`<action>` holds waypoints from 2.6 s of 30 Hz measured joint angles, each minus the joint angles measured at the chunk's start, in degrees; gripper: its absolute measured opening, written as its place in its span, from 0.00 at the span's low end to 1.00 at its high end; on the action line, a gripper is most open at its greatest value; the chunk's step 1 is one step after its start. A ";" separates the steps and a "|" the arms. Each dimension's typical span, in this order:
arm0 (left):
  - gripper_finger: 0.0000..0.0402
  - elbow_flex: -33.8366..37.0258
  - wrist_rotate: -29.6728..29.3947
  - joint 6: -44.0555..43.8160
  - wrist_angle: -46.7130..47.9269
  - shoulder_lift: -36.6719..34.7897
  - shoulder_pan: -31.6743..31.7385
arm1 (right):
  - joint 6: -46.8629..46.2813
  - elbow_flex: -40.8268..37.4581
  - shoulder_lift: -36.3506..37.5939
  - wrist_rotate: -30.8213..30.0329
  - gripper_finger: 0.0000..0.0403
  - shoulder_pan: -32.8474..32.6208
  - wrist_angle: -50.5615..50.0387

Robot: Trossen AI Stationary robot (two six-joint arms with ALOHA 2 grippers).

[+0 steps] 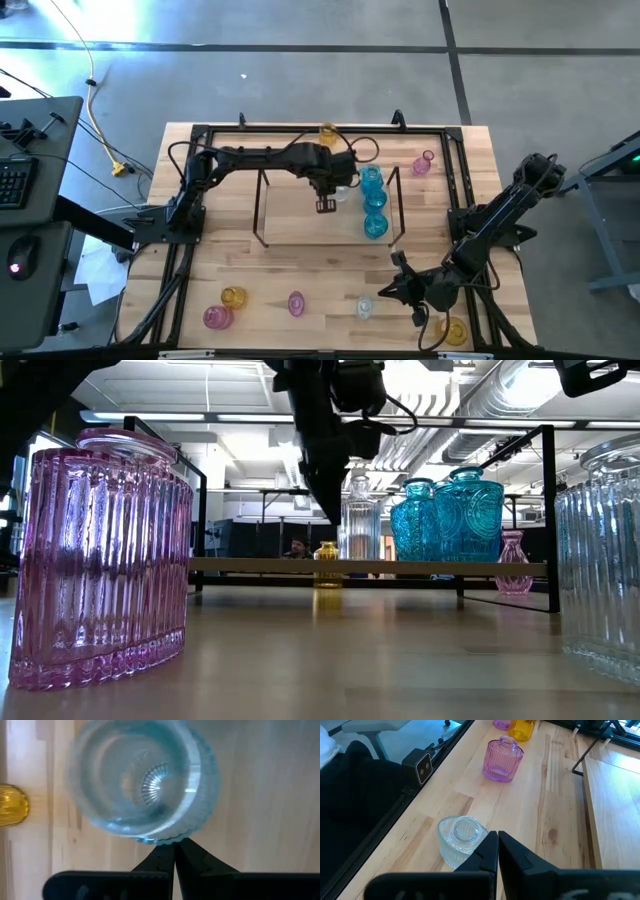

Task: Sort vases onto shelf
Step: Put the top transparent vase on the shelf, then put the right transparent vase aligned with the other transparent vase on the shelf

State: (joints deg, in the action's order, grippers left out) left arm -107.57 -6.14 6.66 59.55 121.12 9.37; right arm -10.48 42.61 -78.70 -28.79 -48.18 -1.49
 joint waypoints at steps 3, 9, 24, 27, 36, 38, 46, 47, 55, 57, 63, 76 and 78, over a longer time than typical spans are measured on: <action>0.00 0.00 -0.12 0.01 -0.84 0.00 0.17 | 0.00 0.00 0.00 0.00 0.00 0.00 0.00; 0.00 0.00 -0.06 0.55 -1.69 0.02 -0.09 | 0.00 0.00 0.00 0.00 0.00 0.00 0.02; 0.00 0.02 -2.54 0.99 2.73 -3.41 -2.69 | 1.59 0.00 0.00 -0.18 0.00 0.02 0.02; 0.00 -0.02 -2.58 0.11 1.75 -5.19 -5.74 | 4.05 -0.71 -0.04 -1.44 0.00 0.24 1.89; 0.00 9.54 -3.24 0.01 -11.10 -10.13 -15.50 | 11.93 -8.30 -0.09 -3.19 0.00 -0.64 19.62; 0.00 14.91 -3.36 0.69 -15.62 -13.01 -16.84 | 13.38 -8.91 -0.09 -4.98 0.00 -1.37 21.89; 0.00 28.05 -1.67 -7.20 -17.91 -26.99 -23.88 | 18.25 -8.95 -0.04 -7.82 0.00 -3.37 26.22; 0.00 28.56 -1.65 -9.28 -16.01 -28.50 -25.18 | 18.41 -8.95 -0.04 -7.85 0.00 -3.35 26.19; 0.00 29.00 -1.89 -24.56 -3.90 -36.51 -37.92 | 18.47 -8.95 -0.03 -7.87 0.00 -2.80 26.17; 0.00 29.00 -2.28 -28.22 -0.76 -37.05 -40.47 | 18.47 -8.95 -0.02 -7.88 0.00 -2.80 26.16; 0.01 29.00 -4.44 -36.43 3.55 -36.69 -45.60 | 18.47 -8.96 -0.02 -7.87 0.00 -2.80 26.07; 0.02 34.58 -11.70 -28.94 -12.50 -36.59 -46.41 | 12.76 -5.68 -0.02 -8.01 0.00 -3.48 20.13; 0.01 37.64 -9.76 -25.64 -20.25 -36.61 -45.81 | 9.67 -2.73 0.00 -8.15 0.00 -3.77 14.09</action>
State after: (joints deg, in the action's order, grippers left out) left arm -69.93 -15.90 -18.98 39.30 84.51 -36.45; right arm -0.81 39.88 -78.70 -36.94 -51.95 12.60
